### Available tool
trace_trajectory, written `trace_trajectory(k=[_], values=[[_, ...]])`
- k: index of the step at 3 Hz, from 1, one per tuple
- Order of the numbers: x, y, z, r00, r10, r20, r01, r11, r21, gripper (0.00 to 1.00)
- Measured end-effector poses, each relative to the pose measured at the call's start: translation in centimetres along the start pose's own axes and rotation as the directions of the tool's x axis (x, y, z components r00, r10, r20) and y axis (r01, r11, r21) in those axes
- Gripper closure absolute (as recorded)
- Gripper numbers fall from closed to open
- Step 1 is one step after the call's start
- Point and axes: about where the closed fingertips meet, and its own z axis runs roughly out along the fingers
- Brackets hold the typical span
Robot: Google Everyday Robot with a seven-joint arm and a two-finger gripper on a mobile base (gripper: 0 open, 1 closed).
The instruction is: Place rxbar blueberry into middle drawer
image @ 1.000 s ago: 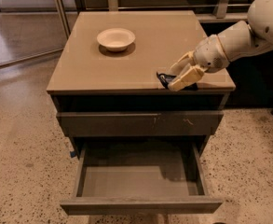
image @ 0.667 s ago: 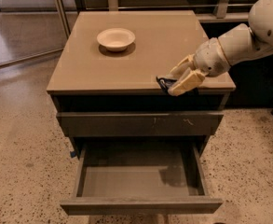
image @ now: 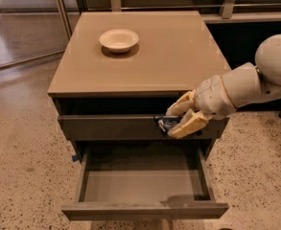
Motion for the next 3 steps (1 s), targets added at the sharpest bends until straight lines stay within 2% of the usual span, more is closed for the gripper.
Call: trace_trajectory(k=[1, 2, 3], values=[[4.8, 2.0, 6.1, 0.999, 0.032, 0.004, -0.031, 0.9968, -0.073, 1.00], [6.0, 2.4, 7.3, 0.998, 0.058, 0.019, -0.056, 0.9939, -0.095, 1.00], [6.3, 2.3, 7.6, 0.998, 0.056, 0.017, -0.055, 0.9945, -0.089, 1.00]])
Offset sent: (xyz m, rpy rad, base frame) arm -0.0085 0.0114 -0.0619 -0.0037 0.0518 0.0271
